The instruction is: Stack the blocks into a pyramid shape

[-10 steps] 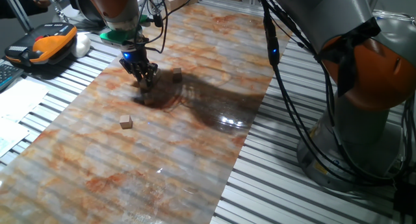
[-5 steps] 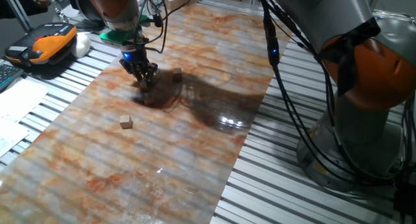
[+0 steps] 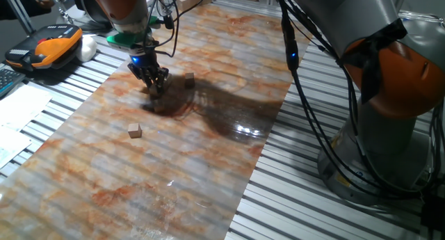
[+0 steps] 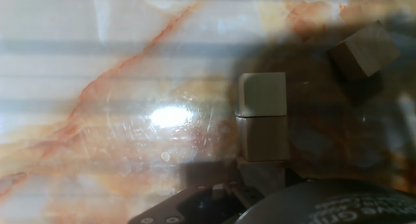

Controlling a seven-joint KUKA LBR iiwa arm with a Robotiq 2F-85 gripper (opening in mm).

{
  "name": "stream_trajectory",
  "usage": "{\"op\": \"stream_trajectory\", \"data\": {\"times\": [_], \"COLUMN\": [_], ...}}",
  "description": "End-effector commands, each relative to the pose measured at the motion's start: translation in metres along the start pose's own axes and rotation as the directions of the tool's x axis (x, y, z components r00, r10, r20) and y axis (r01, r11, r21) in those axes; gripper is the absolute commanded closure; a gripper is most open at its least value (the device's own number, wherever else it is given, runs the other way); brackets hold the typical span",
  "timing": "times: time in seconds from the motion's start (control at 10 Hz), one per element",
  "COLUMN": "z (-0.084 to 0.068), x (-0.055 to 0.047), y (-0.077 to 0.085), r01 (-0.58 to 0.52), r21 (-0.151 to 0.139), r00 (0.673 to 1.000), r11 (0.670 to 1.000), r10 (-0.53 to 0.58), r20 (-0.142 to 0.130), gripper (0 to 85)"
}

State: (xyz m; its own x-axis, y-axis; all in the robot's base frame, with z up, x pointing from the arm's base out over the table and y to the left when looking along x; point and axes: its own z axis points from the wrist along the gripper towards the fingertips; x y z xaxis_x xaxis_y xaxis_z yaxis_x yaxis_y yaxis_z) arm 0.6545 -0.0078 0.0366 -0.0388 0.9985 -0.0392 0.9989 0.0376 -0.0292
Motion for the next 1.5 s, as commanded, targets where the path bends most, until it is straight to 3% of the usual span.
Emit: {"op": "stream_trajectory", "data": {"times": [0.0, 1.4], "z": [0.0009, 0.0022], "x": [0.0002, 0.0014], "y": [-0.0008, -0.0025], "r01": [0.001, -0.001], "r21": [0.004, 0.000], "r00": [1.000, 1.000], "r11": [1.000, 1.000], "r10": [-0.001, 0.001], "r20": [0.003, -0.002], "gripper": [51.0, 51.0]}}
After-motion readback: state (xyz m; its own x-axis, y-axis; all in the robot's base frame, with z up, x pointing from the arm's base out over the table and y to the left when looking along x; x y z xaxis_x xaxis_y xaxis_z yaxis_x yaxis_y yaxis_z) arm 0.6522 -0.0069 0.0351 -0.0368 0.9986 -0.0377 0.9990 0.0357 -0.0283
